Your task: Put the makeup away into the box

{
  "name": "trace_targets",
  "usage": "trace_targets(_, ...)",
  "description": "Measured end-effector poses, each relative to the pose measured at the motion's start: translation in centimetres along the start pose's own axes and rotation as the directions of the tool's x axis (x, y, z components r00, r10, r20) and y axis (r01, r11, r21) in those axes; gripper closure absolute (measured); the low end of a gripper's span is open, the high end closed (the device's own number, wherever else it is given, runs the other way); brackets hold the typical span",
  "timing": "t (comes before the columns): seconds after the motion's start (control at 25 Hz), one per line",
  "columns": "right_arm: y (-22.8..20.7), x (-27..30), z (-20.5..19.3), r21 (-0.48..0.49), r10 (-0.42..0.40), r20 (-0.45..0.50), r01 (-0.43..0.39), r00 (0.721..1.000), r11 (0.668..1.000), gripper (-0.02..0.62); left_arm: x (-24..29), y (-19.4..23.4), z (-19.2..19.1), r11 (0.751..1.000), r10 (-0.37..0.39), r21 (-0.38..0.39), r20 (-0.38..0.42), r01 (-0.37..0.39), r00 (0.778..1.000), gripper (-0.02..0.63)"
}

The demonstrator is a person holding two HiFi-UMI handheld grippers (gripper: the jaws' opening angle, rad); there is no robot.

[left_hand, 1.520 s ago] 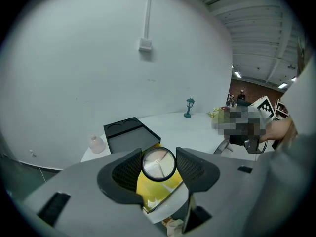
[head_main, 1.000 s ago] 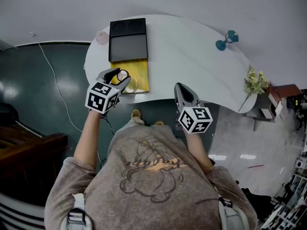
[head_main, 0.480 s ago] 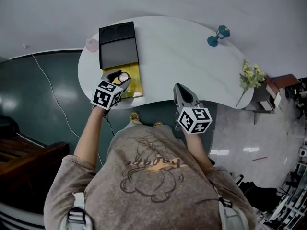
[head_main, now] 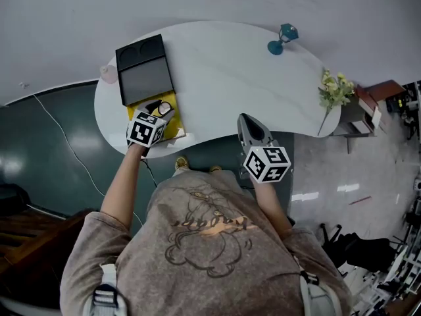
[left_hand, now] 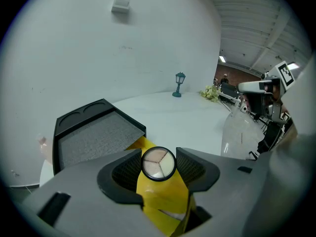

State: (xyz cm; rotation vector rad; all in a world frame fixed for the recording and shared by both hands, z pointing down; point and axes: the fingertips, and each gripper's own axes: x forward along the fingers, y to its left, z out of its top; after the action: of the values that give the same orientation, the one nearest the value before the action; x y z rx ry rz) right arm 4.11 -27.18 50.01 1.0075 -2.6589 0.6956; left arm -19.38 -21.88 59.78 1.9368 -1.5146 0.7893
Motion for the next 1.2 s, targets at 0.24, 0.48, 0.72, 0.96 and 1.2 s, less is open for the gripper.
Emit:
trace_targets(0.24, -1.7, -1.7, 0.2, 0.021, -0.059, 0.023, 0.058, 0.998, 0.998, 0.592, 2.2, -0.1, -1.3, 1.0, -0.006, 0.01, -0.053, 0.007, 0.999, 0.368)
trace_targets(0.48, -3.3, -3.5, 0.0, 0.041, -0.116, 0.039, 0.114, 0.993, 0.993, 0.592, 3.9, 0.1, -2.5, 1.0, 0.009, 0.02, -0.096, -0.007, 0.995, 0.368)
trace_targets(0.72, -3.9, -4.9, -0.2, 0.057, -0.154, 0.049, 0.151, 0.987, 0.987, 0.592, 4.7, 0.5, -3.1, 0.999, 0.02, 0.046, -0.124, -0.015, 0.992, 0.368)
trace_targets(0.96, -4.6, -5.9, -0.5, 0.067, -0.188, 0.051, 0.185, 0.981, 0.981, 0.592, 5.6, 0.7, -3.4, 0.997, 0.028, 0.082, -0.144, -0.016, 0.989, 0.368)
trace_targets(1.2, -5.1, -6.5, -0.6, 0.07, -0.202, 0.046, 0.198, 0.978, 0.978, 0.592, 6.0, 0.6, -3.5, 0.995, 0.035, 0.1, -0.152, -0.02, 0.988, 0.368)
